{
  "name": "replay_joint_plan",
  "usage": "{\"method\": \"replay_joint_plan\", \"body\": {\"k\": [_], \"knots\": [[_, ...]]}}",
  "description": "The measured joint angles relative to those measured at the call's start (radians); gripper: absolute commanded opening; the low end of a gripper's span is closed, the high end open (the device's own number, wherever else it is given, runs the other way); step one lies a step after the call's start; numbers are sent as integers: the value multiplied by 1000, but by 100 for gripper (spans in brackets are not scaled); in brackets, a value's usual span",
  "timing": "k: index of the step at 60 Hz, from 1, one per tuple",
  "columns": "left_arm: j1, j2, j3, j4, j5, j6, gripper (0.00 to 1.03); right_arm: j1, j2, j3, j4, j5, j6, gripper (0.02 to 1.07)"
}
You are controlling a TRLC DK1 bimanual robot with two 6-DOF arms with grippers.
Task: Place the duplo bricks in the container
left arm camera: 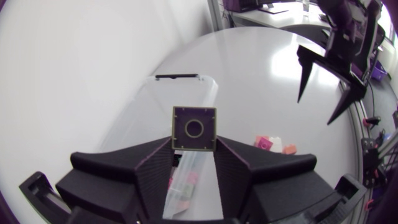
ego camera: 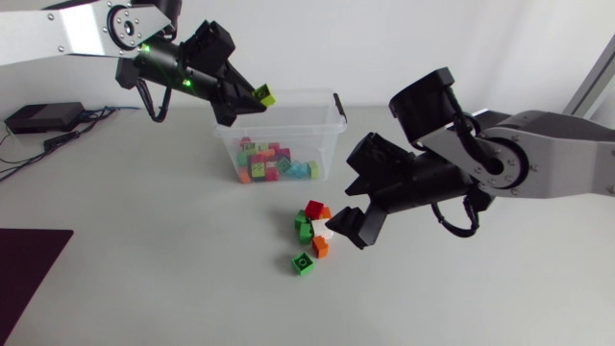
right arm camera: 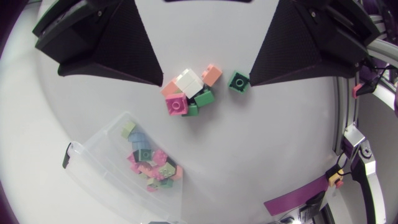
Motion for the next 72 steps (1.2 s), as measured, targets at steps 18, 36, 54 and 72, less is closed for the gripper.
{"method": "replay_joint_plan", "body": {"k": [18, 36, 54, 72], "knots": [[20, 82, 123, 129, -91, -203, 24, 21, 0, -17, 0, 2, 16, 102], [-1, 167, 248, 155, -170, -286, 25, 26, 1, -21, 0, 2, 20, 102], [-25, 247, 330, 166, -257, -333, 99, 33, 1, -29, 0, 25, 21, 102], [-7, 175, 254, 169, -272, -338, 99, 19, 39, -36, 3, 53, 21, 102]]}}
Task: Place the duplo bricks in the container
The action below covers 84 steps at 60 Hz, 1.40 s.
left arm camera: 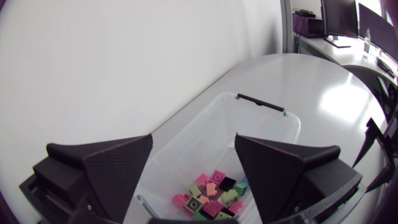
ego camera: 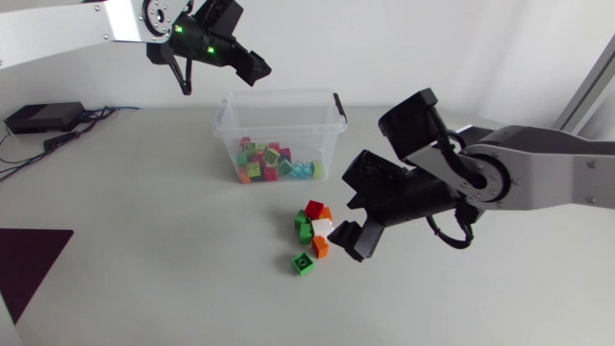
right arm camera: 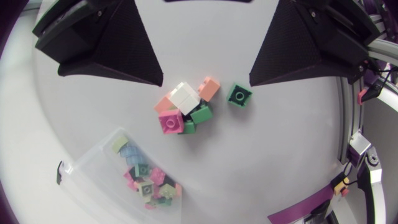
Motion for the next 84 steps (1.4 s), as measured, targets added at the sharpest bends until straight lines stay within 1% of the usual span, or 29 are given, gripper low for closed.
{"method": "replay_joint_plan", "body": {"k": [10, 13, 20, 23, 27, 37, 40, 54, 60, 64, 73, 79, 84], "knots": [[22, -150, -163, -6, -6, 18, 99, -18, 90, 5, 1, 22, -1, 102], [22, -198, -224, -17, -14, 45, 99, -21, 116, 8, -2, 22, -4, 102], [5, -289, -359, -82, -21, 127, 99, -22, 166, 33, -8, 24, -9, 102], [-8, -320, -427, -103, -21, 167, 99, -21, 196, 63, -30, 29, -8, 100], [-23, -353, -514, -130, -22, 216, 99, -14, 232, 102, -55, 66, 5, 97], [-35, -402, -674, -196, -25, 314, 99, 27, 293, 210, -157, 124, 89, 97], [-35, -411, -701, -213, -26, 330, 99, 39, 309, 239, -180, 130, 116, 95], [-35, -480, -800, -222, -26, 351, 99, 97, 414, 330, -259, 216, 229, 94], [-40, -492, -819, -222, -26, 351, 98, 104, 453, 342, -277, 230, 256, 84], [-45, -503, -832, -222, -26, 350, 98, 104, 470, 349, -283, 234, 270, 80], [-65, -529, -856, -223, -27, 350, 98, 103, 493, 375, -300, 236, 285, 78], [-88, -534, -873, -224, -45, 349, 98, 104, 496, 396, -311, 233, 288, 66], [-103, -534, -883, -228, -48, 347, 98, 105, 508, 423, -314, 232, 288, 64]]}}
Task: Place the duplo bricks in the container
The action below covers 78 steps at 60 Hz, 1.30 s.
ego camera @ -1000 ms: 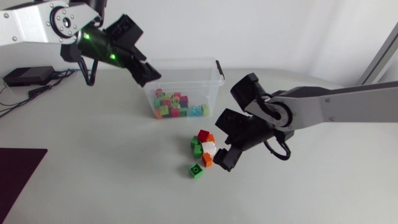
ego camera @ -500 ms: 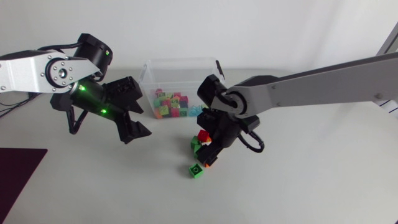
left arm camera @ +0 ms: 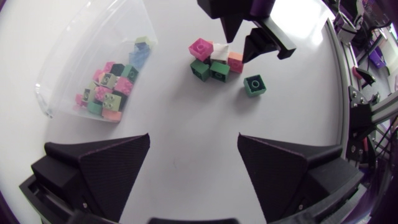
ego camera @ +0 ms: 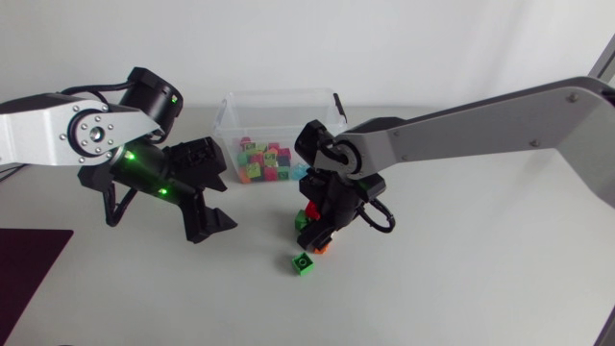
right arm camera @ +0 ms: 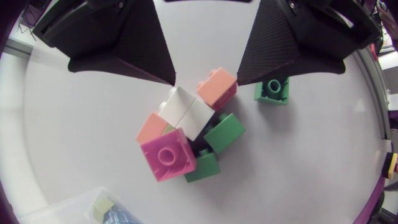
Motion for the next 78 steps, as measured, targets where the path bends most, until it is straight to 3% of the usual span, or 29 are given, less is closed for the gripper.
{"method": "replay_joint_plan", "body": {"k": [22, 29, 61, 71, 78], "knots": [[-93, 0, -27, -3, -35, -58, 97, 20, 47, 58, -30, -19, 15, 64], [-94, 0, -27, -3, -48, -70, 97, 20, 48, 59, -33, -23, 19, 60], [-107, 0, -27, -2, -48, -77, 97, -6, 67, 42, -48, -30, 26, 60], [-128, 8, -27, -2, -48, -91, 97, -5, 85, 44, -48, -30, 26, 29], [-169, 43, -27, 2, -49, -124, 97, -6, 99, 44, -48, -33, 26, 28]]}}
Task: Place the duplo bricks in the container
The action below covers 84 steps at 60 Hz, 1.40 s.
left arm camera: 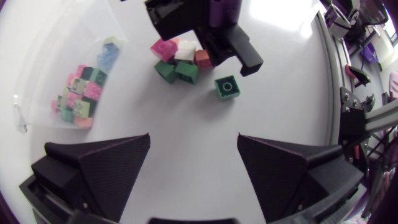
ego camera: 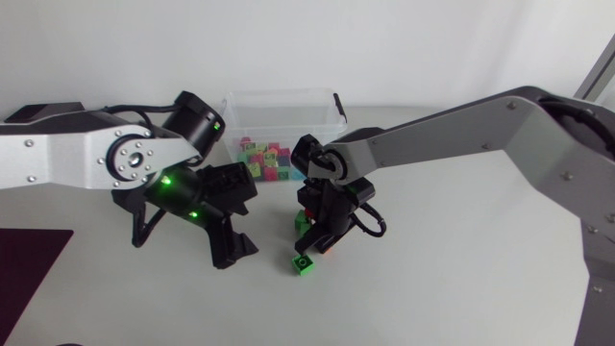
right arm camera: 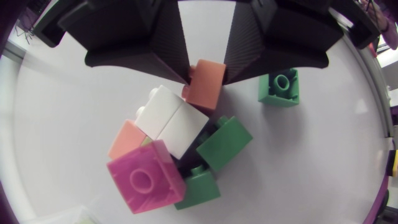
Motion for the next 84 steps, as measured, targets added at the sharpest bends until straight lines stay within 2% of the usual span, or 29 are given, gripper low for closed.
{"method": "replay_joint_plan", "body": {"k": [15, 28, 35, 39, 53, 67, 84], "knots": [[-82, 85, -3, 38, 0, -77, 97, -22, -12, -10, 4, -8, 0, 26], [-106, 167, 31, 45, -4, -145, 96, -144, -148, -95, 5, -8, -1, 25], [-132, 208, 53, 46, -31, -181, 96, -204, -230, -128, 7, -19, -5, 26], [-151, 228, 68, 45, -50, -201, 91, -229, -272, -146, 8, -24, -9, 25], [-187, 304, 152, 45, -105, -269, 91, -285, -400, -199, 7, -50, -27, 26], [-209, 381, 247, -17, -121, -330, 91, -382, -505, -231, 3, -100, -66, 26], [-246, 452, 325, -93, -157, -400, 91, -472, -536, -260, 3, -148, -114, 26]]}}
